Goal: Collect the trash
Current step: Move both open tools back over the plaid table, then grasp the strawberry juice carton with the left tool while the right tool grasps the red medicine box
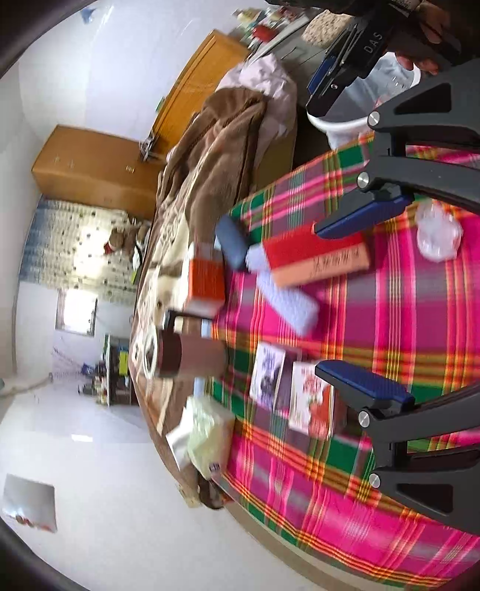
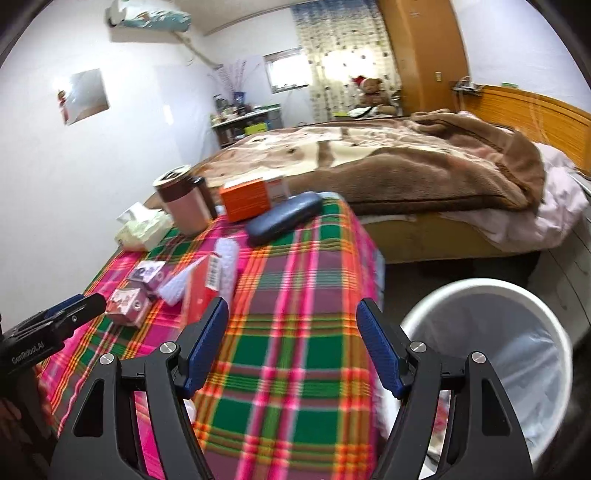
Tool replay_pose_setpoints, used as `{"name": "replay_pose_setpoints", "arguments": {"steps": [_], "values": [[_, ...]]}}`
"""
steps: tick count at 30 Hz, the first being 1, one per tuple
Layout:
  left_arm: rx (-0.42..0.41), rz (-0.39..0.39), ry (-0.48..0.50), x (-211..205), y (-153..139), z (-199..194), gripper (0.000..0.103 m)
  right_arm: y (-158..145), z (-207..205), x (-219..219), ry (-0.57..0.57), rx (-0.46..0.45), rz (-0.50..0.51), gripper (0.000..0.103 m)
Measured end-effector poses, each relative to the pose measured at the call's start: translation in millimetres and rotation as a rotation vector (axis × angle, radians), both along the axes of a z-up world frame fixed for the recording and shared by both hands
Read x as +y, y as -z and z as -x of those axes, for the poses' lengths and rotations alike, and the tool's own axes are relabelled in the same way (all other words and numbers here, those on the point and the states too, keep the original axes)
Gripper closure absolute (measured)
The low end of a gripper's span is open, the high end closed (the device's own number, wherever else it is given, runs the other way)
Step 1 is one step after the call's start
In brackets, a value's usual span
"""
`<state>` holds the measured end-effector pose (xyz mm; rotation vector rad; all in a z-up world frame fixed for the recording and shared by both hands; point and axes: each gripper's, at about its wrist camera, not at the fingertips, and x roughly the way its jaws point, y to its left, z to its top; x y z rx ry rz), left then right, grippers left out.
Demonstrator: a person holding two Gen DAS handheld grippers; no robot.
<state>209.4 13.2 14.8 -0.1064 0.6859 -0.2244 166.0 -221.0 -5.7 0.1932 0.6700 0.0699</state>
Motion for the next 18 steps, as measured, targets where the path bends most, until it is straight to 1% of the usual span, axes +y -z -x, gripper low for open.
{"name": "replay_pose_setpoints", "arguments": {"steps": [8,12,14,16,18], "values": [[0.041,-0.021,-0.068,35.7,17.5,-22.4,0.035,11.0,-28.7,33.4,-0.094,0.046,0.002,0.029],[0.078,-0.031,-0.094,51.8,30.5,-33.9,0.034,17.7,-39.7,45.6,-0.147,0.055,-0.005,0.029],[0.091,-0.029,-0.093,58.6,36.9,-40.7,0.026,20.0,-44.0,49.7,-0.167,0.045,-0.009,0.029],[0.106,-0.028,-0.086,62.0,42.3,-46.8,0.024,21.7,-49.5,54.3,-0.187,0.052,-0.012,0.029],[0.116,-0.03,-0.096,64.8,46.3,-52.4,0.024,24.3,-56.2,58.9,-0.209,0.077,-0.026,0.029]]}}
